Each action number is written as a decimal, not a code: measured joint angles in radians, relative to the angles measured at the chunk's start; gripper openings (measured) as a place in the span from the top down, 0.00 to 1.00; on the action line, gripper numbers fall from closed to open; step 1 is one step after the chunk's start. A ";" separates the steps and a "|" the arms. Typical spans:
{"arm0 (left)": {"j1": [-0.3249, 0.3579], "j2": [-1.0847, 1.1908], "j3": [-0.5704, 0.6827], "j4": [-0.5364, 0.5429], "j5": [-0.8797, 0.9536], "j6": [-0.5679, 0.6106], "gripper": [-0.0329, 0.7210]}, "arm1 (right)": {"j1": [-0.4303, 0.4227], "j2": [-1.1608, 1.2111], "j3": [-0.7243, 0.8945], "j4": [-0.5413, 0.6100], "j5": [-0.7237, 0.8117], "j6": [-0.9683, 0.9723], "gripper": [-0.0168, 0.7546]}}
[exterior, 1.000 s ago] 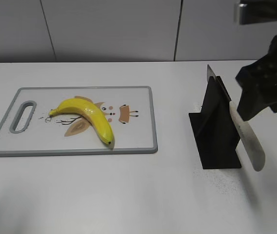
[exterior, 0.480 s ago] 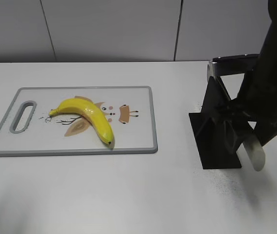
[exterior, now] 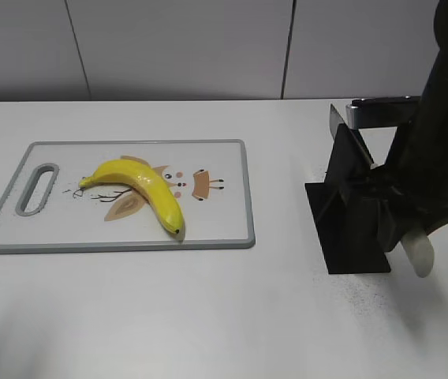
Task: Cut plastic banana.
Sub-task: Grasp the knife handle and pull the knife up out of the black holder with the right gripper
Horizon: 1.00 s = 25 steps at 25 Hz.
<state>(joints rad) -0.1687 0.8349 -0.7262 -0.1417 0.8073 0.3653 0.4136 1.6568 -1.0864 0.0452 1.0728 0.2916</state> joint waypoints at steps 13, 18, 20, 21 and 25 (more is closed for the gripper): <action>0.000 0.000 0.000 0.000 -0.003 0.000 0.29 | 0.000 -0.184 0.001 0.010 0.004 0.042 0.76; 0.000 0.000 0.000 0.001 -0.003 0.000 0.29 | 0.002 -0.242 -0.071 -0.007 0.063 0.044 0.77; -0.001 0.000 0.000 0.003 -0.003 0.001 0.29 | 0.002 -0.259 -0.129 -0.045 0.116 0.044 0.77; -0.001 0.000 0.000 0.006 -0.004 0.002 0.29 | 0.002 -0.262 -0.161 -0.059 0.134 0.044 0.77; -0.001 0.000 0.000 0.017 -0.017 0.002 0.29 | 0.002 -0.267 -0.273 -0.098 0.145 0.042 0.77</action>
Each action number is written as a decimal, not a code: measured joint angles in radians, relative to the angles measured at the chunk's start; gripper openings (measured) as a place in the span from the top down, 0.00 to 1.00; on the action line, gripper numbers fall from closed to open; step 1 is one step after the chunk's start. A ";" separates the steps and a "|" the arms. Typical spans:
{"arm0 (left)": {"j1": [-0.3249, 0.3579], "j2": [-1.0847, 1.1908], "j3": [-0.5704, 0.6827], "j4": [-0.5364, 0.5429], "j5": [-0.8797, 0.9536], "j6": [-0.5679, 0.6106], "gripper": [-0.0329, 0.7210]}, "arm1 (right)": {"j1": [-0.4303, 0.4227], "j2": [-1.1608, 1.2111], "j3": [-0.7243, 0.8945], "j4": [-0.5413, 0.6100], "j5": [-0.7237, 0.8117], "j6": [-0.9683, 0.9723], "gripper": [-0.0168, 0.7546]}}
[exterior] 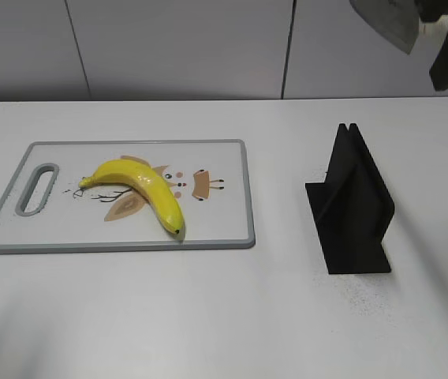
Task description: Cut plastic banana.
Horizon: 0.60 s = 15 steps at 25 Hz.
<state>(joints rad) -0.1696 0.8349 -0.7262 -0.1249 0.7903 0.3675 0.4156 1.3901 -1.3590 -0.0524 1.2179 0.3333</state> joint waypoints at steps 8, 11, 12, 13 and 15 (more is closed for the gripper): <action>0.000 0.027 -0.105 0.004 -0.006 0.022 0.29 | 0.000 0.000 -0.133 -0.003 0.008 -0.144 0.77; 0.000 0.073 -0.205 0.004 0.029 0.066 0.29 | -0.001 0.007 -0.143 0.006 0.008 -0.296 0.77; 0.000 0.097 -0.237 0.002 0.044 0.096 0.29 | -0.001 0.019 -0.146 0.009 0.009 -0.347 0.77; 0.000 0.120 -0.278 -0.002 0.062 0.125 0.29 | -0.002 0.036 -0.148 0.013 0.011 -0.387 0.77; 0.000 0.183 -0.361 -0.011 0.106 0.204 0.29 | -0.002 0.078 -0.149 0.031 0.011 -0.484 0.77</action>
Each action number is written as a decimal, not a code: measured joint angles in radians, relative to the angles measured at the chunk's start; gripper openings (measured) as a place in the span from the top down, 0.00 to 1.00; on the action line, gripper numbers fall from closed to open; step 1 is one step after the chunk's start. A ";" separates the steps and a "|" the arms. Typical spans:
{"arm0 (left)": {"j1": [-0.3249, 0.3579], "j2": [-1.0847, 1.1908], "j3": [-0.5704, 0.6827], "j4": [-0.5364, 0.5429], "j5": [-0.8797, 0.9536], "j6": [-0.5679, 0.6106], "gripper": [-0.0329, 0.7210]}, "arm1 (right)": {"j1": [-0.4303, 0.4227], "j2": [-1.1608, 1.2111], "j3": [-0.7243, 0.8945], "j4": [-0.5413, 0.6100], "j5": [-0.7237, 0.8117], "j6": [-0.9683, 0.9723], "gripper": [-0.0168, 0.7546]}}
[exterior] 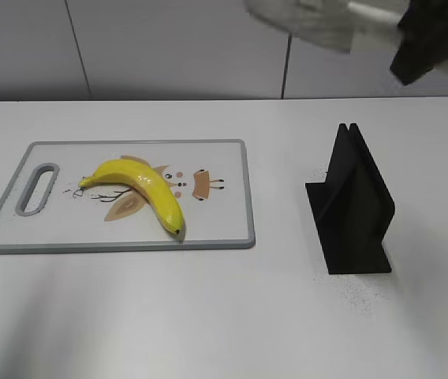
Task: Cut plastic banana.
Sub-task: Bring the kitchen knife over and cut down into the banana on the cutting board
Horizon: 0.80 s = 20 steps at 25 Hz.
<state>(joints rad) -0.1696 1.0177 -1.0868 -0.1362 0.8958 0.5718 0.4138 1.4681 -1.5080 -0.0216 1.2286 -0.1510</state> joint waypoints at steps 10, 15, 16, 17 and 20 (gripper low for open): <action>0.000 0.397 -0.396 -0.185 0.247 0.499 0.29 | -0.001 0.307 -0.163 0.141 0.000 -0.534 0.77; -0.026 0.550 -0.542 -0.272 0.311 0.713 0.29 | -0.001 0.419 -0.264 0.236 -0.001 -0.873 0.77; -0.037 0.569 -0.560 -0.279 0.313 0.741 0.29 | -0.001 0.435 -0.282 0.261 -0.001 -0.924 0.77; -0.049 0.589 -0.572 -0.283 0.314 0.768 0.29 | -0.001 0.453 -0.296 0.284 -0.001 -0.962 0.77; -0.077 0.638 -0.581 -0.292 0.318 0.814 0.29 | -0.001 0.497 -0.348 0.305 -0.001 -1.024 0.77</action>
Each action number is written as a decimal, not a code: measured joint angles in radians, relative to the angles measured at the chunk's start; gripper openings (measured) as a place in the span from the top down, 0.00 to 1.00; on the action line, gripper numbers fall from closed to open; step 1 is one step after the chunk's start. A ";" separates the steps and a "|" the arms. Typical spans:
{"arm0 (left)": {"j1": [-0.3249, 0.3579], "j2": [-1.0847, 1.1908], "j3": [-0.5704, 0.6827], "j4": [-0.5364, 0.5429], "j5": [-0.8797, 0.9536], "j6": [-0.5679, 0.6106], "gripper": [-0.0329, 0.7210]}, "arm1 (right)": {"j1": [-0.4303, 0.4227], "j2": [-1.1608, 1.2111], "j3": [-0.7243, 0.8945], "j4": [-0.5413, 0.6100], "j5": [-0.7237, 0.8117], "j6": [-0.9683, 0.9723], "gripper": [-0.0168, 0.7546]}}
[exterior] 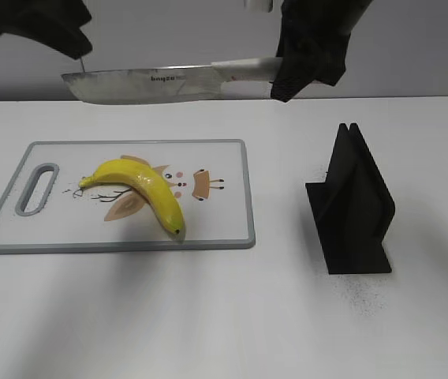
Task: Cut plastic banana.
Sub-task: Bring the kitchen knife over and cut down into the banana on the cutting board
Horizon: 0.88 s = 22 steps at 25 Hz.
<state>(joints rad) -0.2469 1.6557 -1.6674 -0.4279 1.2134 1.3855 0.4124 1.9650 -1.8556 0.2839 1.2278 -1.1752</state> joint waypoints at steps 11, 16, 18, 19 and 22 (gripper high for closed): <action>-0.007 0.139 -0.001 0.004 -0.003 0.019 0.29 | 0.000 0.038 -0.061 0.070 -0.002 -0.078 0.77; -0.007 0.160 -0.001 0.003 -0.008 0.019 0.47 | 0.000 0.072 -0.061 0.070 -0.002 -0.080 0.77; -0.007 0.162 -0.001 0.003 -0.008 0.019 0.69 | 0.000 0.084 -0.061 0.070 -0.002 -0.081 0.77; -0.007 0.164 -0.002 0.004 -0.008 0.019 0.80 | 0.000 0.090 -0.061 0.071 -0.003 -0.082 0.77; -0.007 0.182 -0.004 0.017 0.002 0.018 0.93 | 0.000 0.099 -0.061 0.076 -0.005 -0.082 0.77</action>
<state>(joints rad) -0.2541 1.8381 -1.6718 -0.4114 1.2150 1.4035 0.4124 2.0645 -1.9166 0.3596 1.2224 -1.2568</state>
